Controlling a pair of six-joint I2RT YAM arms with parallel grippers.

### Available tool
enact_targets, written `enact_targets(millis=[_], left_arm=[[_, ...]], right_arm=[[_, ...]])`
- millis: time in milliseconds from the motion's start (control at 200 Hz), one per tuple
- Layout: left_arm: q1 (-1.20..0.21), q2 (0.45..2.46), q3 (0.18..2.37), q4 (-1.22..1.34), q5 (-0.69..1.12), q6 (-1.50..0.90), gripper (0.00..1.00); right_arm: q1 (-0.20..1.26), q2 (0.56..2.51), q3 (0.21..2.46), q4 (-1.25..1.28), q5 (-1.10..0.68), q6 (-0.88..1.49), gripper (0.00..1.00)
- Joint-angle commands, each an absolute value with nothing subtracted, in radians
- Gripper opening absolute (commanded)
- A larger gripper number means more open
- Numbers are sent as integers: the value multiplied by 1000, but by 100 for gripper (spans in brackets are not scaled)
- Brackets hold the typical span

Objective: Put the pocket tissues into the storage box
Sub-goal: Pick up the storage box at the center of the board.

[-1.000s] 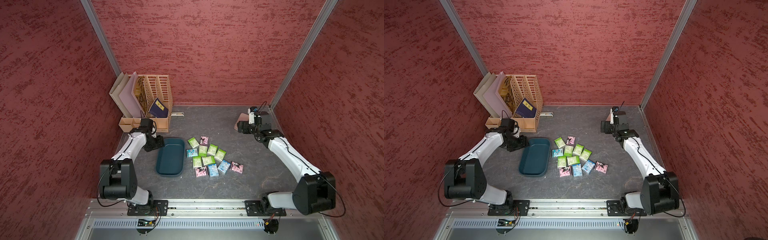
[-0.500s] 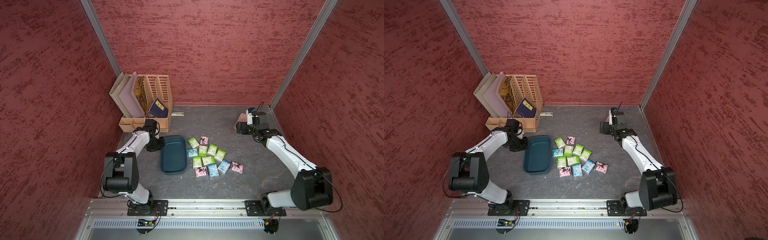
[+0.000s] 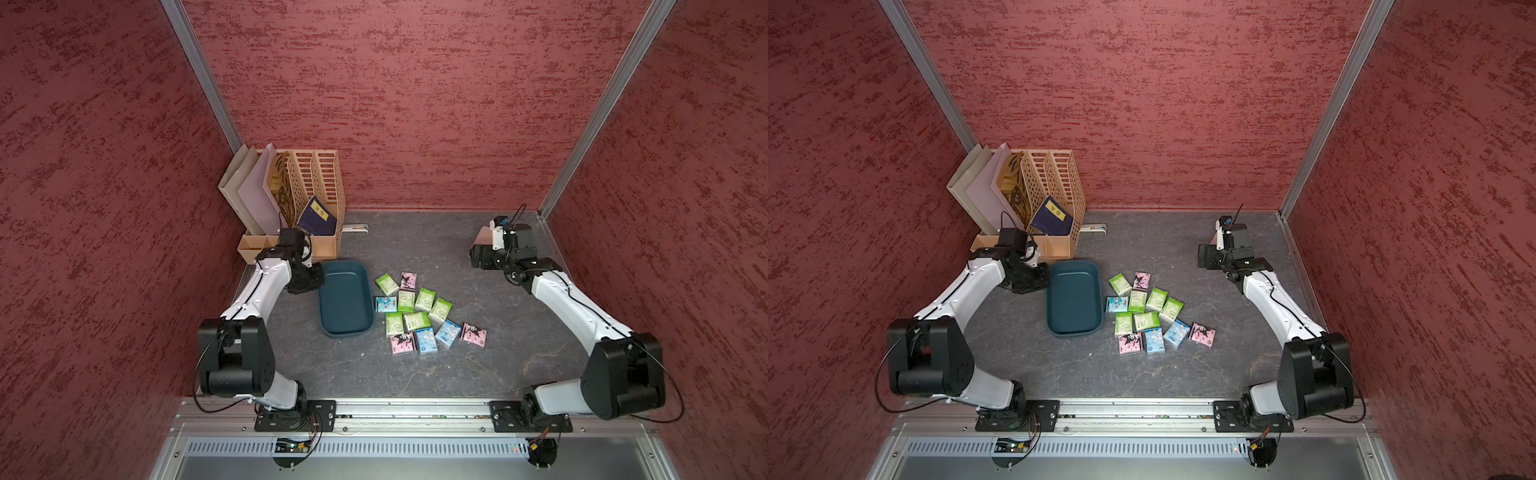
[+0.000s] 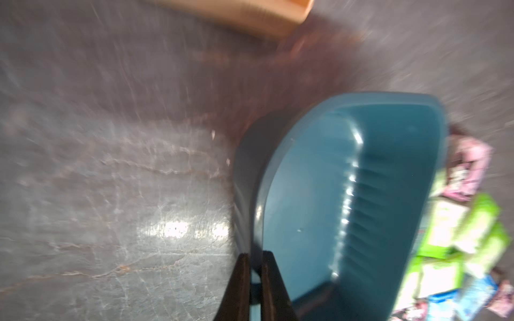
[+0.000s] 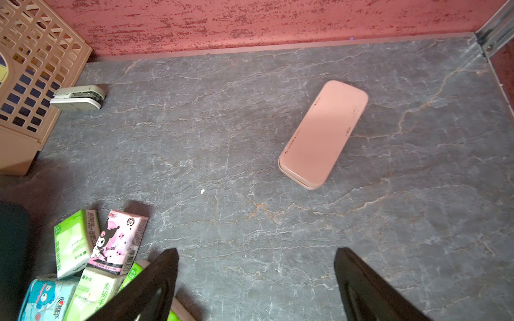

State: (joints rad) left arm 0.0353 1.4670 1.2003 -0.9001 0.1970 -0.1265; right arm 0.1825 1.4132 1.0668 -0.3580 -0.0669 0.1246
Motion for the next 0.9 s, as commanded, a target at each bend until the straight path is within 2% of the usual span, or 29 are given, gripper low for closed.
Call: enact_targets(millis=[0, 230, 401, 521, 696, 897], left_arm=[[30, 1400, 1304, -871, 298, -139, 0], [-2, 1455, 1411, -789, 444, -115, 0], [-34, 1525, 1459, -785, 593, 11, 0], [-64, 1567, 1508, -842, 619, 108, 0], [-118, 1589, 1568, -955, 624, 223, 0], [-161, 1584, 1618, -1056, 555, 281, 0]], right_arm=[[205, 1426, 1127, -376, -148, 134, 92], [264, 1444, 1289, -493, -367, 68, 90], [283, 1500, 1525, -692, -595, -106, 90], [306, 1592, 1744, -880, -655, -221, 91], [416, 1783, 2071, -1153, -529, -370, 80], [560, 1949, 2340, -1295, -363, -440, 79]])
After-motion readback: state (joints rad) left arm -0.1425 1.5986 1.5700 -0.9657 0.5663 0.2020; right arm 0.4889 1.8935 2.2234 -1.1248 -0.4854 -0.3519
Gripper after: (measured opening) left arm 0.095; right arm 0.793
